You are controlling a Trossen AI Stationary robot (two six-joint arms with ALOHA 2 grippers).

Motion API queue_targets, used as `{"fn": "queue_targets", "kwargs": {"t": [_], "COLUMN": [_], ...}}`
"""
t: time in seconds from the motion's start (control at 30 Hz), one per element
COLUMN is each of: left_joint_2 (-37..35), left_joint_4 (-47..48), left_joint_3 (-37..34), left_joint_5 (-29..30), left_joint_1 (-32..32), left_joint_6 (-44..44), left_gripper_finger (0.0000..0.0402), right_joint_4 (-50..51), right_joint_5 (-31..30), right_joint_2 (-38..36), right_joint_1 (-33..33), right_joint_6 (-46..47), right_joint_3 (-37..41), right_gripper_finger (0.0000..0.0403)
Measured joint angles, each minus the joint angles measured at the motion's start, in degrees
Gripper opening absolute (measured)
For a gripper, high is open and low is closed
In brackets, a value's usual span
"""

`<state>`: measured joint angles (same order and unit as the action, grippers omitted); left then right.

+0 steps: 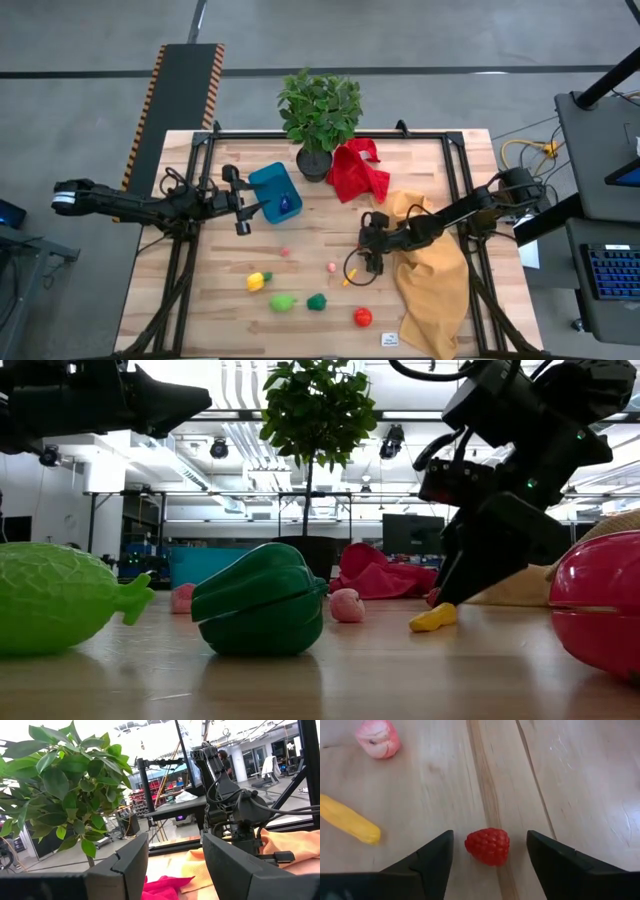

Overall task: Pick and placing Produce into tupperware
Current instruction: Put the red raspberry into the blue bin

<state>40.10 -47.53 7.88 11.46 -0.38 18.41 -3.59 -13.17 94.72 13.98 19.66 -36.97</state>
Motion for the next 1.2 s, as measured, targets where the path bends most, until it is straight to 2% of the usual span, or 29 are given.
{"fn": "queue_targets", "kwargs": {"t": [0.63,0.9,1.2], "left_joint_2": [0.2,0.2,0.2], "left_joint_4": [0.0,0.0,0.0], "left_joint_3": [0.0,0.0,0.0], "left_joint_5": [0.0,0.0,0.0], "left_joint_1": [0.0,0.0,0.0], "left_joint_6": [0.0,0.0,0.0], "left_gripper_finger": [0.0173,0.0173,0.0173], "right_joint_4": [0.3,0.2,-2.3], "right_joint_5": [0.0,-2.7,-5.5], "right_joint_2": [0.0,-1.7,-7.7], "right_joint_1": [0.0,-0.1,-1.6], "right_joint_6": [-2.2,-4.9,-7.4], "right_joint_3": [-0.2,-0.2,-0.1], "right_gripper_finger": [0.0109,0.011,0.01]}}
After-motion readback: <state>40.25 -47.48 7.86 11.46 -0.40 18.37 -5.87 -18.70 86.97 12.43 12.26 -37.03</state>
